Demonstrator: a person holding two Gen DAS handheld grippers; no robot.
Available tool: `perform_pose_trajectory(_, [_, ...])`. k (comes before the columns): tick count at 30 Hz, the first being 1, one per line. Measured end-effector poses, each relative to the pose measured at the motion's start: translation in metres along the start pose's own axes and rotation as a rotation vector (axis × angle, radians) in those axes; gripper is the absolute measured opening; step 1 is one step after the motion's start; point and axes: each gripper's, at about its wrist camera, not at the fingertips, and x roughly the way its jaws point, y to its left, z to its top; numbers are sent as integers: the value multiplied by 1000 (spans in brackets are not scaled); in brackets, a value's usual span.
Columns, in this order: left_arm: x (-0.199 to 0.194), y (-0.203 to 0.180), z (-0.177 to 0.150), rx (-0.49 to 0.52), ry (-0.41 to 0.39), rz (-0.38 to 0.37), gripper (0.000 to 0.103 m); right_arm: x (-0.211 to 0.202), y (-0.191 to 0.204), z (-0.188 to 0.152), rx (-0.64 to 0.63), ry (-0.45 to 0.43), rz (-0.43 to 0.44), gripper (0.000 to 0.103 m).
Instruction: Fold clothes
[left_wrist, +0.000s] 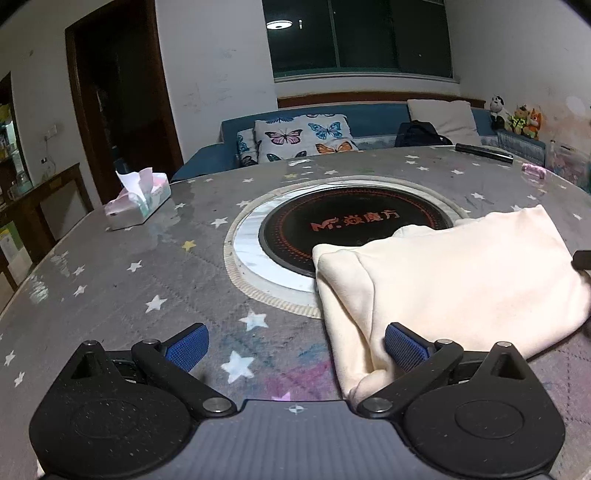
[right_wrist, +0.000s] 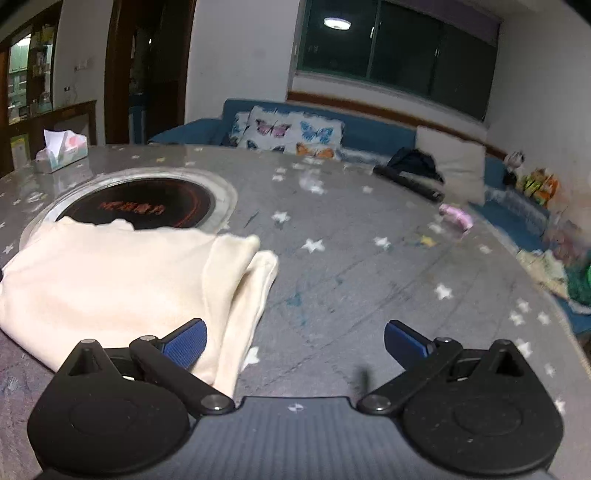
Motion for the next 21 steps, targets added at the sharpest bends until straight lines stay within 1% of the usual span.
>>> perform_pose_trajectory(2, [-2, 2, -3, -2, 2, 8, 103, 1, 2, -2, -17, 6, 4, 103])
perform_pose_trajectory(4, [0, 4, -7, -4, 14, 32, 103, 4, 4, -4, -37, 23, 9, 103])
perform_pose_trajectory(7, [5, 10, -12, -7, 52, 78, 103, 6, 1, -3, -20, 30, 10, 103])
perform_pose_trajectory(10, [-3, 13, -10, -24, 35, 78, 103, -1, 0, 2, -16, 6, -14, 103])
perform_pose_trajectory(12, [-10, 13, -5, -32, 8, 75, 103, -8, 0, 5, -18, -13, 0, 103])
perform_pose_trajectory(14, [-14, 11, 0, -36, -13, 52, 103, -11, 3, 5, -25, -25, 12, 103])
perform_pose_trajectory(16, [-15, 6, 5, -35, -28, 27, 103, -6, 8, 3, -48, -10, 22, 103])
perform_pose_trajectory(18, [-10, -1, 7, -19, -19, 26, 103, 4, 13, -1, -78, 30, 9, 103])
perform_pose_trajectory(21, [-3, -7, 8, -2, -2, 26, 103, 5, 10, 0, -59, 31, 15, 103])
